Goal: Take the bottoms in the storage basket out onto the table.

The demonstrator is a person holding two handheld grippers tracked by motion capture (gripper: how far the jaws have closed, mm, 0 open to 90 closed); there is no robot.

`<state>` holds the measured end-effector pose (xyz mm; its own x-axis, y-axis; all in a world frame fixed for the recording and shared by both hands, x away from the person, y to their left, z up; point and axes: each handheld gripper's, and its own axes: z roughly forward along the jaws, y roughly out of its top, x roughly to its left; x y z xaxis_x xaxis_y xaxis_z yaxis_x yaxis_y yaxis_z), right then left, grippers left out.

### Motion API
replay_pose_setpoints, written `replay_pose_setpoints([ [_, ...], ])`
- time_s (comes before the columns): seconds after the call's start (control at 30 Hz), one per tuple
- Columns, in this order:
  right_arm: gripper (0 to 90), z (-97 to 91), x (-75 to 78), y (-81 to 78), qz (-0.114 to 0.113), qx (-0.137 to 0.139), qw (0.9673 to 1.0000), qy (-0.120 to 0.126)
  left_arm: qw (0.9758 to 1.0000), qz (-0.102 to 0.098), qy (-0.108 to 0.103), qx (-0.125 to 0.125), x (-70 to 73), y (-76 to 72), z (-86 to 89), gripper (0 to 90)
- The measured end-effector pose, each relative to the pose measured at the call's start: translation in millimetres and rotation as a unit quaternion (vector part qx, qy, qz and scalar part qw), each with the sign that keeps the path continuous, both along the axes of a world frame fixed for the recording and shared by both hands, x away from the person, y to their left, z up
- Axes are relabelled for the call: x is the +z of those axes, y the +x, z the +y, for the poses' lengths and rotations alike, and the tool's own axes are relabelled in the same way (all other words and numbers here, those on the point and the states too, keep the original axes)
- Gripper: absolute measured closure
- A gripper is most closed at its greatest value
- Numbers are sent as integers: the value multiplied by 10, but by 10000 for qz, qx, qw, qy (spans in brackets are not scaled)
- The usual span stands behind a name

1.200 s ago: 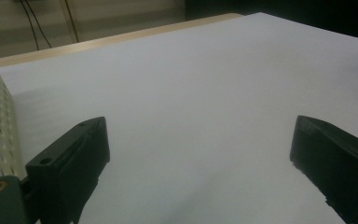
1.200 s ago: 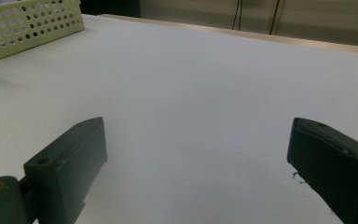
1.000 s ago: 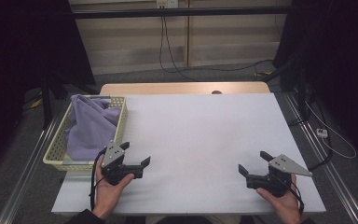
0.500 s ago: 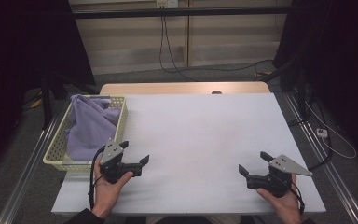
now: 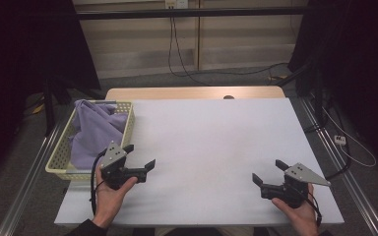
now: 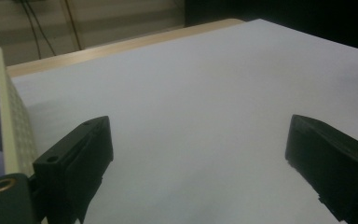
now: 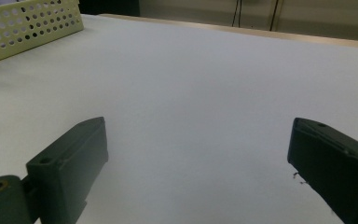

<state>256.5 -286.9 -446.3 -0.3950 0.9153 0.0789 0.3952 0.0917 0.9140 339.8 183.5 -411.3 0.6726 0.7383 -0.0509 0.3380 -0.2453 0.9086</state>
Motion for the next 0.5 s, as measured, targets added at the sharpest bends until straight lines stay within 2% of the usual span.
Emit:
replay_pose_setpoints([
  [0.07, 51, 1, -3, 6, 17, 7, 10000, 7, 10000, -31, 36, 4, 13, 13, 5, 74],
  [0.13, 51, 5, -4, 9, 20, 14, 10000, -8, 10000, 40, 51, 24, 45, 30, 24, 67],
  [0.3, 51, 16, -7, 9, 30, 42, 10000, -30, 9999, 60, 25, 94, 122, 64, 98, 69],
  [0.5, 51, 16, -10, 25, 34, 26, 10000, -13, 9996, 58, 221, 148, 194, 77, 140, 64],
])
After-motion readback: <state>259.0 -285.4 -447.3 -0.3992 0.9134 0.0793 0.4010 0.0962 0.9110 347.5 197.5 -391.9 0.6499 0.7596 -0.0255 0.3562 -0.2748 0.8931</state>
